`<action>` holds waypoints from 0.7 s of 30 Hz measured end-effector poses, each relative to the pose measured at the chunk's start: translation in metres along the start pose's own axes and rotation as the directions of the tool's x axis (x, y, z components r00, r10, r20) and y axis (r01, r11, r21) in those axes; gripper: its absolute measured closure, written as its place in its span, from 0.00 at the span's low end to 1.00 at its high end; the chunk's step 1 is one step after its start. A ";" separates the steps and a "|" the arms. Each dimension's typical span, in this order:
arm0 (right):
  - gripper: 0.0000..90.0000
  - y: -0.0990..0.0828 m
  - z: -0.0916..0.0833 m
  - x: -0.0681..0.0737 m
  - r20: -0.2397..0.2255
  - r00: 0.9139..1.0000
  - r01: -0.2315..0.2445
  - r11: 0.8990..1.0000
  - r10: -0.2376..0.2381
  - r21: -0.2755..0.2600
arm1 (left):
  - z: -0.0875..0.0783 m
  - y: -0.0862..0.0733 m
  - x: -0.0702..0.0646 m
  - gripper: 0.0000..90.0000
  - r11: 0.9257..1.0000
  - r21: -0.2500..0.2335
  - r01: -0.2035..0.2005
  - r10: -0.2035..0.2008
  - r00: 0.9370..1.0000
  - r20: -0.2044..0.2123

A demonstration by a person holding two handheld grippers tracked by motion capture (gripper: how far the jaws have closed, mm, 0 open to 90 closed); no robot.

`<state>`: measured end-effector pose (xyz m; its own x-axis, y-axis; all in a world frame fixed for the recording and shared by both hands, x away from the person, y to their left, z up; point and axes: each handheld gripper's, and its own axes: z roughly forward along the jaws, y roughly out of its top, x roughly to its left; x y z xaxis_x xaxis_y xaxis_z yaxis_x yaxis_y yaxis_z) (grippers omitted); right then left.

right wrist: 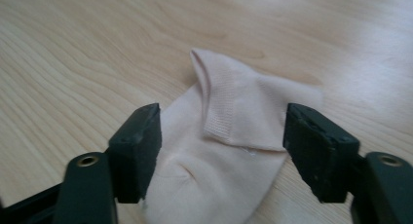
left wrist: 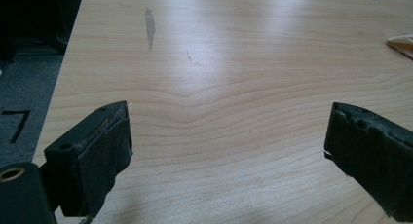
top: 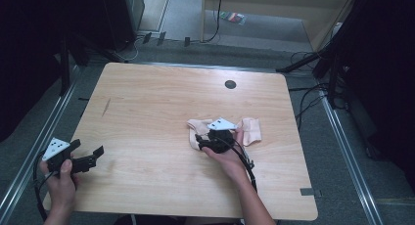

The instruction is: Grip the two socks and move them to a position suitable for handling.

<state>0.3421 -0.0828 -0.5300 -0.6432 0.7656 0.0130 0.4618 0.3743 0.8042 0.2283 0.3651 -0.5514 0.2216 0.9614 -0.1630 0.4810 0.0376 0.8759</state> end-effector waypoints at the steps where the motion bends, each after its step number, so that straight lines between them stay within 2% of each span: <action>1: 0.33 0.000 0.000 0.000 0.000 1.000 0.000 1.000 0.000 0.000 | 0.000 0.000 0.000 0.04 1.000 0.000 0.000 0.000 1.000 0.000; 3: 0.32 0.001 0.011 0.002 0.016 1.000 0.018 0.999 -0.019 0.032 | 0.000 0.000 0.000 0.04 1.000 0.000 -0.001 0.001 1.000 0.001; 9: 0.29 0.002 0.028 0.002 0.010 1.000 0.029 0.998 -0.029 0.062 | 0.000 0.000 0.000 0.04 1.000 0.004 0.000 0.000 1.000 0.003; 10: 0.29 -0.001 0.032 0.004 0.019 0.999 0.049 0.995 -0.051 0.084 | 0.000 0.000 0.000 0.04 1.000 0.005 0.000 0.000 1.000 0.003; 15: 0.30 -0.003 0.032 0.003 0.023 1.000 0.016 0.997 -0.017 0.073 | 0.000 0.000 0.000 0.04 1.000 0.004 0.002 -0.002 1.000 0.005; 17: 0.36 -0.003 0.031 0.003 0.034 0.999 0.011 0.998 -0.013 0.066 | 0.000 0.000 0.000 0.04 1.000 0.004 0.003 -0.003 1.000 0.005; 18: 0.50 -0.004 0.029 0.002 0.050 0.999 0.002 0.998 -0.005 0.056 | 0.000 0.000 0.000 0.04 1.000 0.003 0.004 -0.004 1.000 0.005; 19: 0.50 -0.004 0.029 0.002 0.050 0.999 0.002 0.998 -0.005 0.056 | 0.000 0.000 0.001 0.04 1.000 0.005 0.005 -0.005 1.000 0.005; 21: 0.71 -0.005 0.027 0.003 0.070 0.998 -0.005 0.999 0.001 0.045 | 0.001 0.000 0.001 0.04 1.000 0.005 0.006 -0.006 1.000 0.006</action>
<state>0.3540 -0.0682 -0.5502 -0.5980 0.8010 -0.0278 0.4915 0.3938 0.7768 0.2291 0.3659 -0.5516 0.2242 0.9594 -0.1712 0.4868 0.0419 0.8725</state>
